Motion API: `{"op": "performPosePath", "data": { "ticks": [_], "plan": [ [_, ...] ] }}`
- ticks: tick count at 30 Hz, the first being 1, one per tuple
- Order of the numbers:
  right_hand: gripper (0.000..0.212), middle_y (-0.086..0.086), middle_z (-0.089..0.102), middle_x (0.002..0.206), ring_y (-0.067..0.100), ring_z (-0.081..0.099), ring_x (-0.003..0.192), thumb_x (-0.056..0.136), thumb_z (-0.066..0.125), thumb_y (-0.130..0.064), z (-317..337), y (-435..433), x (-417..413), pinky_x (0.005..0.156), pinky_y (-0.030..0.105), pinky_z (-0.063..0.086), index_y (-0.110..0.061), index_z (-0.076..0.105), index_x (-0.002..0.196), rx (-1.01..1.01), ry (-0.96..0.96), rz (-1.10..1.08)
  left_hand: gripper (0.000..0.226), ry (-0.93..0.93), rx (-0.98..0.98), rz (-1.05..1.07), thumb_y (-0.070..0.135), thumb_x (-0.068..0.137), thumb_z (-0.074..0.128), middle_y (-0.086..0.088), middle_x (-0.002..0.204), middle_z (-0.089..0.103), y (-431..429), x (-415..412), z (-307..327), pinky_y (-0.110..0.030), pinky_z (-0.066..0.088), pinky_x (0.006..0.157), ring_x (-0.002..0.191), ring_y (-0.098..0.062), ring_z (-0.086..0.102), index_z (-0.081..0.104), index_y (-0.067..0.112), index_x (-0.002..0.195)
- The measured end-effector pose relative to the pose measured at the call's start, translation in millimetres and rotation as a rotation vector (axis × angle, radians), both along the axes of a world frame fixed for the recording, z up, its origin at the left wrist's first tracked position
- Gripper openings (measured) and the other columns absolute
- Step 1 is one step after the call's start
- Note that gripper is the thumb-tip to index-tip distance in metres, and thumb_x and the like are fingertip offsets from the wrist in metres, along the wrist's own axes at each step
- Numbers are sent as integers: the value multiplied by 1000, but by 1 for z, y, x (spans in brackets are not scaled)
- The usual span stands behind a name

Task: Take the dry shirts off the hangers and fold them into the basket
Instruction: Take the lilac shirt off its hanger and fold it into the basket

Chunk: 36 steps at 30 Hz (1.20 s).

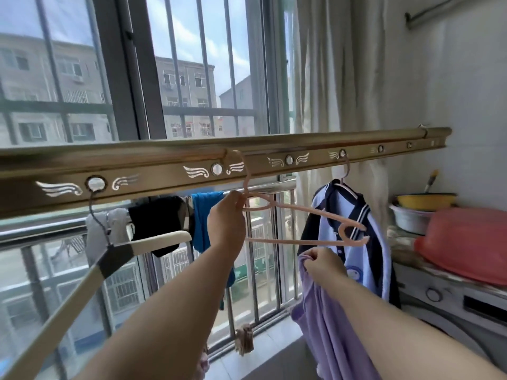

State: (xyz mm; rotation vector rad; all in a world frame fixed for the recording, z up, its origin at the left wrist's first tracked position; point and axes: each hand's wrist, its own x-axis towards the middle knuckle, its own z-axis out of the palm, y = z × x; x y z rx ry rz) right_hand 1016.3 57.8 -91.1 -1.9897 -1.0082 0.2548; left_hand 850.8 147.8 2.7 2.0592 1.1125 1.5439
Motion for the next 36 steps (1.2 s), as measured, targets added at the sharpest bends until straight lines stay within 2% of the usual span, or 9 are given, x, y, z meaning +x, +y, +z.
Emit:
{"op": "performPosePath", "data": {
  "ticks": [6, 9, 12, 14, 25, 28, 30, 33, 36],
  "plan": [
    [14, 5, 63, 111, 21, 54, 101, 77, 55, -26, -2, 19, 1, 99, 40, 41, -29, 65, 86, -18, 111, -43, 21, -57, 108, 1, 25, 98, 50, 2, 85, 69, 0, -10, -2, -27, 37, 61, 75, -17, 59, 71, 22, 99],
    [27, 4, 55, 117, 16, 43, 95, 76, 49, -29, -11, 27, 3, 89, 35, 42, -27, 56, 102, -90, 60, -67, 20, -91, 141, -2, 21, 97, 51, 1, 88, 71, 4, -15, -3, -32, 44, 66, 79, -20, 61, 71, 21, 99],
    [15, 3, 48, 86, 18, 45, 71, 86, 45, -15, -8, 26, -7, 60, 24, 39, -20, 36, 98, -54, 77, -57, 20, -31, 153, 26, 20, 96, 51, -1, 89, 71, 12, -20, -6, -34, 46, 70, 82, -22, 62, 70, 20, 101],
    [10, 0, 46, 71, 16, 43, 58, 86, 45, -10, -5, 25, -13, 50, 24, 34, -17, 37, 88, 5, 100, -41, 21, 2, 160, 31, 21, 96, 51, -2, 91, 71, 17, -22, -7, -30, 43, 67, 81, -20, 62, 70, 20, 104],
    [20, -2, 68, 86, 13, 60, 83, 87, 51, -8, 9, 17, -47, 71, 21, 44, -18, 68, 89, 127, 116, 79, 28, 303, 270, 240, 20, 99, 43, -10, 91, 70, 68, -39, 12, -33, 35, 70, 81, -31, 61, 70, 21, 100],
    [21, -5, 68, 86, 12, 62, 85, 87, 52, -10, 7, 18, -52, 71, 18, 46, -17, 71, 93, 94, 98, 67, 26, 331, 171, 229, 19, 97, 43, -9, 90, 71, 106, -42, -1, -33, 38, 69, 83, -31, 62, 69, 20, 95],
    [20, -9, 68, 82, 11, 64, 86, 86, 53, -13, 7, 18, -53, 73, 19, 48, -23, 69, 85, 78, 99, 35, 27, 260, 119, 154, 18, 98, 43, -11, 102, 70, 120, -40, -14, -35, 44, 74, 93, -33, 62, 69, 20, 105],
    [20, -13, 59, 74, 8, 58, 77, 88, 53, -14, 12, 17, -56, 67, 19, 41, -29, 61, 77, 45, 56, -24, 37, -19, 153, 9, 1, 94, 47, -11, 140, 50, 109, -31, -32, -36, 36, 108, 129, -28, 44, 58, 10, 129],
    [17, -3, 65, 98, 18, 60, 99, 88, 53, -17, 9, 13, -62, 76, 24, 41, -22, 69, 85, 31, 30, -92, 35, -323, 171, 48, -5, 85, 51, -19, 132, 49, 80, -22, -64, -36, 29, 108, 125, -34, 42, 56, 0, 119]
  ]
}}
